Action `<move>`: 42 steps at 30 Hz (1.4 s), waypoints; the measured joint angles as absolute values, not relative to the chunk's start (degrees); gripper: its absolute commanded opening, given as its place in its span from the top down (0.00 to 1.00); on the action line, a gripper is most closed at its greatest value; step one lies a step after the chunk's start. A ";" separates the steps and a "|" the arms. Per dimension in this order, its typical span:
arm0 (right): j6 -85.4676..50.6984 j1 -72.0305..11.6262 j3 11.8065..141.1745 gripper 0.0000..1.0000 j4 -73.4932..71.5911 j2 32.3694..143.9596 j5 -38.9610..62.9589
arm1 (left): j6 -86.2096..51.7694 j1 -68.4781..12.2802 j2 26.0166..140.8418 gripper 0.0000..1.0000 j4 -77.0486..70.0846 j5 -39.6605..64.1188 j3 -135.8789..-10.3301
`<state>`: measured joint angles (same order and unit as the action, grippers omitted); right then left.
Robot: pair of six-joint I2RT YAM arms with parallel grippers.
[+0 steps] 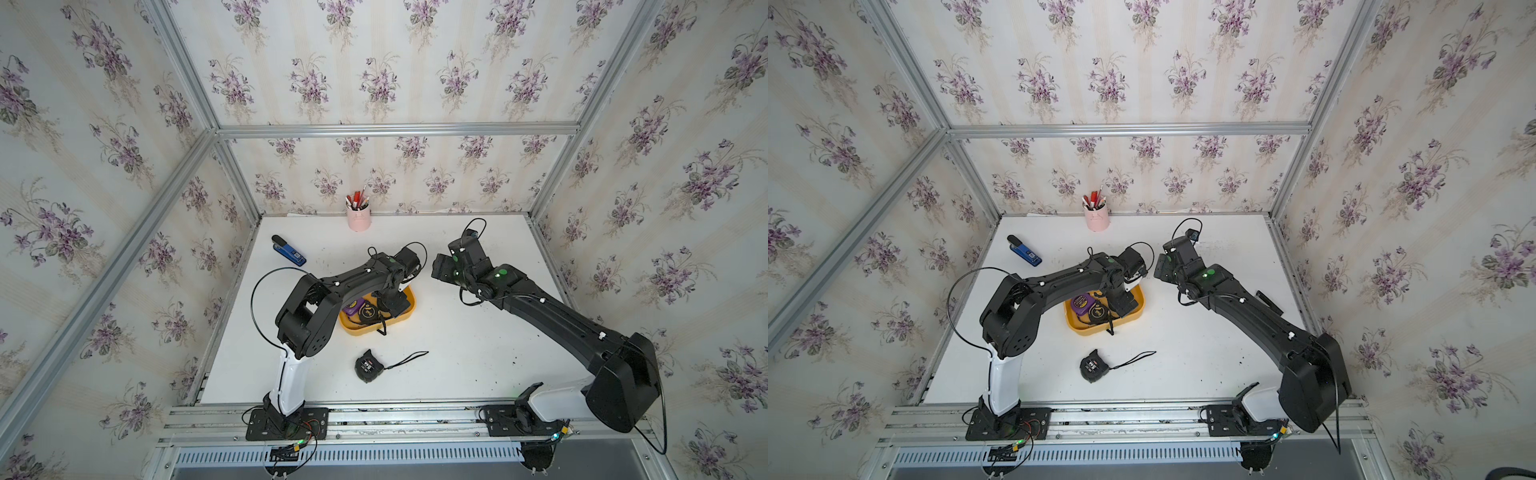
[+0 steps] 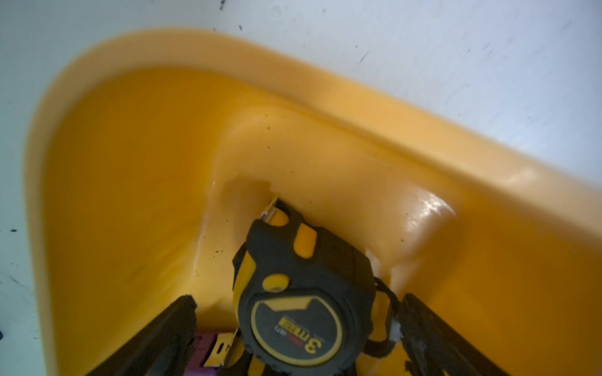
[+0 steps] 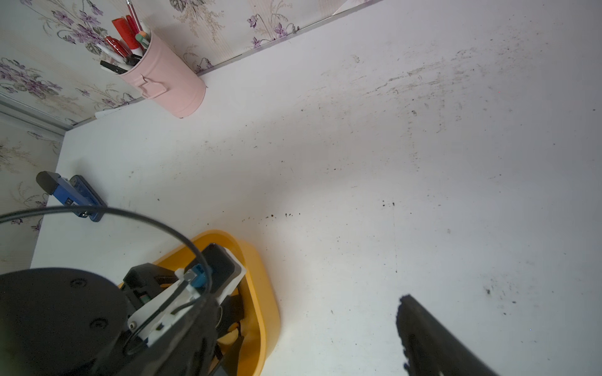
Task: Take the tape measure out of the storage box
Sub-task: Pick up the tape measure from the storage box.
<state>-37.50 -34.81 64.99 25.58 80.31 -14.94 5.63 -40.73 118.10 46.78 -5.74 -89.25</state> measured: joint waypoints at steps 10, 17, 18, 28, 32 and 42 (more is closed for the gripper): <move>-37.50 -34.81 65.19 0.12 25.58 80.44 -14.61 | 6.24 -40.53 120.75 0.46 46.15 -3.99 -89.97; -37.52 -34.81 65.19 0.12 25.58 80.84 -14.57 | 5.58 -40.49 118.15 0.68 47.13 -3.22 -89.91; -37.52 -34.81 65.19 0.12 25.58 80.93 -14.55 | 5.58 -40.47 117.80 0.69 47.53 -3.07 -90.19; -37.54 -34.81 65.12 0.12 25.50 81.06 -14.06 | 4.69 -40.51 111.28 0.71 51.40 -1.26 -91.42; -37.45 -34.81 63.75 0.12 25.30 79.81 -12.80 | 2.37 -39.94 108.42 0.71 53.65 -3.20 -96.47; -35.59 -34.70 51.55 0.13 18.39 64.16 -1.54 | -15.05 -36.12 111.72 0.76 62.74 -8.25 -113.27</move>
